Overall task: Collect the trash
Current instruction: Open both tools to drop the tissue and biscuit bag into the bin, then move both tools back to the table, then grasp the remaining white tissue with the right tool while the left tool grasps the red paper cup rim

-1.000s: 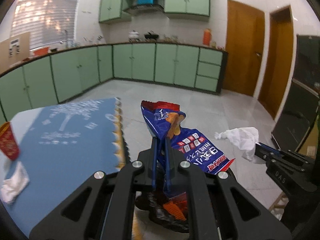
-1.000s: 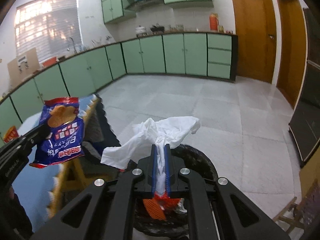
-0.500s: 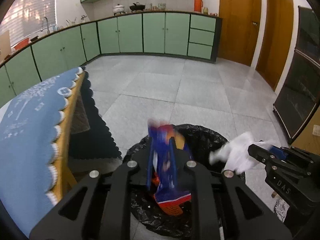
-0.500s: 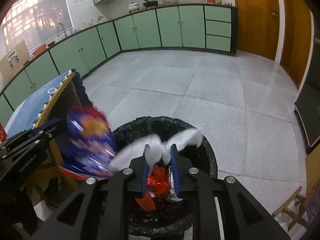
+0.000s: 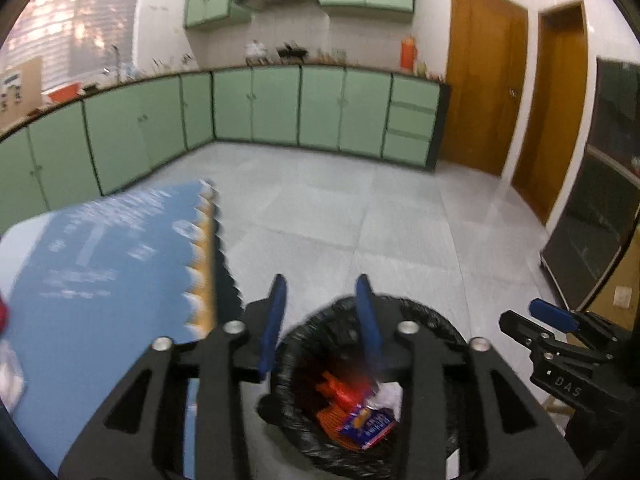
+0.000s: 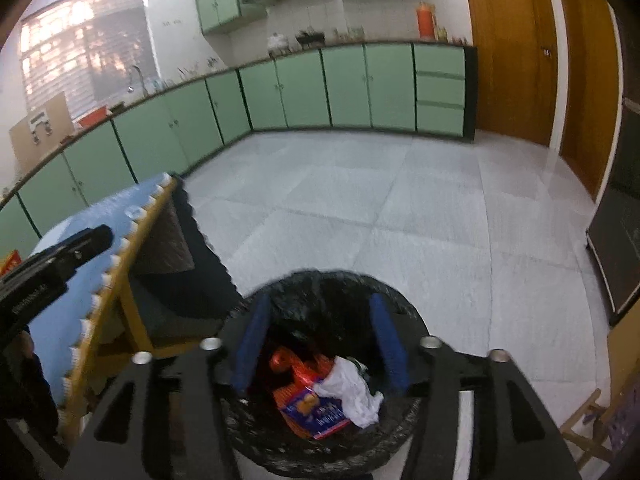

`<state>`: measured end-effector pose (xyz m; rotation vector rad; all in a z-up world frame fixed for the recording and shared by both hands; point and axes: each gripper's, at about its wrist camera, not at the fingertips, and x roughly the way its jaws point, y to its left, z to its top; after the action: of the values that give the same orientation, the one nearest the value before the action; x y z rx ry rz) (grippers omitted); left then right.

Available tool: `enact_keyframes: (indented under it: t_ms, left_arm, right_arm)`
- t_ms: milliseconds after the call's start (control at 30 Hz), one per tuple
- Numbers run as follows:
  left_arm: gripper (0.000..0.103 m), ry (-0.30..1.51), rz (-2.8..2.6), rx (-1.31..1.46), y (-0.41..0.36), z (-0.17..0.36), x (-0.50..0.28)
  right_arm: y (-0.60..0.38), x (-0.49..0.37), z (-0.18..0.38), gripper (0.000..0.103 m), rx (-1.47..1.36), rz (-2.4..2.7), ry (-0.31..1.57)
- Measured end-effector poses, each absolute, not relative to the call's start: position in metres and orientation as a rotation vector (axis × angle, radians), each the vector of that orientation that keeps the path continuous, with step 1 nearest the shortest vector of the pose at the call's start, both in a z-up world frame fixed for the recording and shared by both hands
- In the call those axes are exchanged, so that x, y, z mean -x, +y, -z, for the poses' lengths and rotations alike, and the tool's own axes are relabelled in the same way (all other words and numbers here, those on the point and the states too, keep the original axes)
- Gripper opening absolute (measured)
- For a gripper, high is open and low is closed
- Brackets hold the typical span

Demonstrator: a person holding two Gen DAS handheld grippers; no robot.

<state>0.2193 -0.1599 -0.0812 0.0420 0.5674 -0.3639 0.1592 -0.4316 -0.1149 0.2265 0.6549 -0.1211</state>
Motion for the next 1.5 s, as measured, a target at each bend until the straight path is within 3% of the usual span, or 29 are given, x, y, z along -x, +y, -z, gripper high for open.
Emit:
enact_keyframes:
  t_ms: [167, 300, 600, 1033, 1233, 1400, 1467, 1500]
  left_arm:
    - [0.058, 0.470, 0.251, -0.038, -0.079, 0.044, -0.184]
    - [0.059, 0.424, 0.090, -0.065, 0.003, 0.028, -0.158]
    - [0.060, 0.437, -0.198, -0.067, 0.148, 0.023, -0.137]
    - [0.060, 0.458, -0.301, 0.044, 0.241, 0.028, -0.116]
    - [0.060, 0.459, -0.295, 0.063, 0.245, 0.032, -0.121]
    - [0.060, 0.465, -0.283, 0.071, 0.242, 0.037, -0.128]
    - [0.060, 0.466, -0.275, 0.072, 0.239, 0.037, -0.133]
    - [0.060, 0.465, -0.271, 0.072, 0.236, 0.037, -0.135]
  right_arm:
    - [-0.377, -0.143, 0.070, 0.089, -0.205, 0.059, 0.553]
    - [-0.311, -0.147, 0.047, 0.093, -0.175, -0.063, 0.522]
    - [-0.125, -0.176, 0.047, 0.091, -0.117, -0.378, 0.559]
    - [0.008, -0.208, 0.101, 0.083, -0.037, -0.419, 0.760]
    - [0.019, -0.217, 0.115, 0.057, -0.020, -0.409, 0.849]
    - [0.013, -0.216, 0.114, 0.015, -0.045, -0.424, 0.841]
    - [0.009, -0.216, 0.112, 0.004, -0.049, -0.426, 0.833]
    - [0.007, -0.217, 0.111, 0.004, -0.057, -0.435, 0.831]
